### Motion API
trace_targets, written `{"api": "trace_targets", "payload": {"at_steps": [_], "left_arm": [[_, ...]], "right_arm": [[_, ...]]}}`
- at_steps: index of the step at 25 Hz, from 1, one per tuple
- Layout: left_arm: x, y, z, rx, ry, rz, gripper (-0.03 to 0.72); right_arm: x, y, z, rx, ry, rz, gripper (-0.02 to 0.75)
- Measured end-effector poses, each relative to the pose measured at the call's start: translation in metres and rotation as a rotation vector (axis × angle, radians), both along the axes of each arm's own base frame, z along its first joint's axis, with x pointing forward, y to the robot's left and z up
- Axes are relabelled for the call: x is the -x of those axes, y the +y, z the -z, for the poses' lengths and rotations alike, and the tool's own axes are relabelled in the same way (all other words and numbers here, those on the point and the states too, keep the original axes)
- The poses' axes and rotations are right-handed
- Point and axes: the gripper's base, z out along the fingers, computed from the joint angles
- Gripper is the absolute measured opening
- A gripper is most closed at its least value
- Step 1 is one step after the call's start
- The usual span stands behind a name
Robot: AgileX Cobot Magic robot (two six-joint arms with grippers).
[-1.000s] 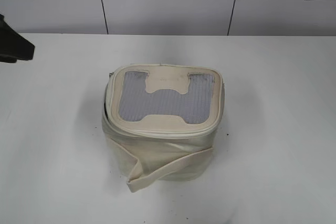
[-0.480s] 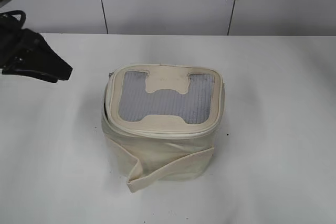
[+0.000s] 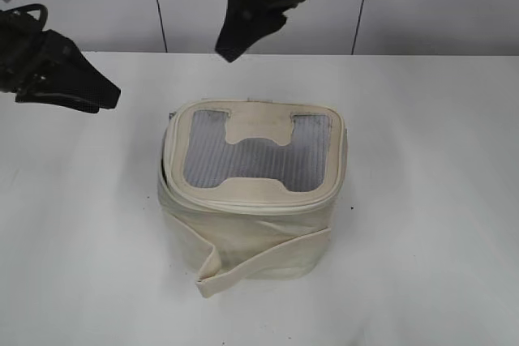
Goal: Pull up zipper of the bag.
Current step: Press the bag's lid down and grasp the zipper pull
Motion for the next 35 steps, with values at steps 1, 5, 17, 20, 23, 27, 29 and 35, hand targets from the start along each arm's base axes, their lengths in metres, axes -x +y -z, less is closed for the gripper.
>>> {"api": "trace_targets", "payload": {"at_steps": [1, 5, 17, 20, 23, 27, 29, 35], "left_arm": [[-0.002, 0.0, 0.0, 0.001, 0.0, -0.001, 0.308], [-0.013, -0.002, -0.001, 0.007, -0.005, 0.003, 0.308], [-0.004, -0.028, 0.002, -0.031, 0.004, 0.129, 0.312], [-0.004, -0.028, 0.003, -0.037, 0.004, 0.132, 0.312], [-0.004, -0.028, 0.003, -0.045, 0.003, 0.136, 0.312], [-0.004, -0.028, 0.003, -0.05, 0.002, 0.138, 0.312], [-0.004, -0.028, 0.003, -0.05, 0.002, 0.138, 0.312], [-0.004, -0.028, 0.003, -0.05, 0.001, 0.139, 0.312]], "right_arm": [[0.001, 0.006, 0.007, 0.003, 0.015, -0.013, 0.396], [0.0, 0.018, 0.028, 0.01, 0.06, -0.043, 0.396], [-0.008, 0.03, 0.069, -0.001, 0.149, -0.078, 0.396], [-0.009, 0.03, 0.072, 0.007, 0.149, -0.079, 0.396], [-0.01, 0.029, 0.074, 0.025, 0.142, -0.081, 0.377], [-0.011, 0.029, 0.081, 0.041, 0.148, -0.081, 0.351], [-0.011, 0.029, 0.083, 0.043, 0.15, -0.081, 0.334], [-0.013, 0.03, 0.088, 0.045, 0.159, -0.081, 0.176]]}}
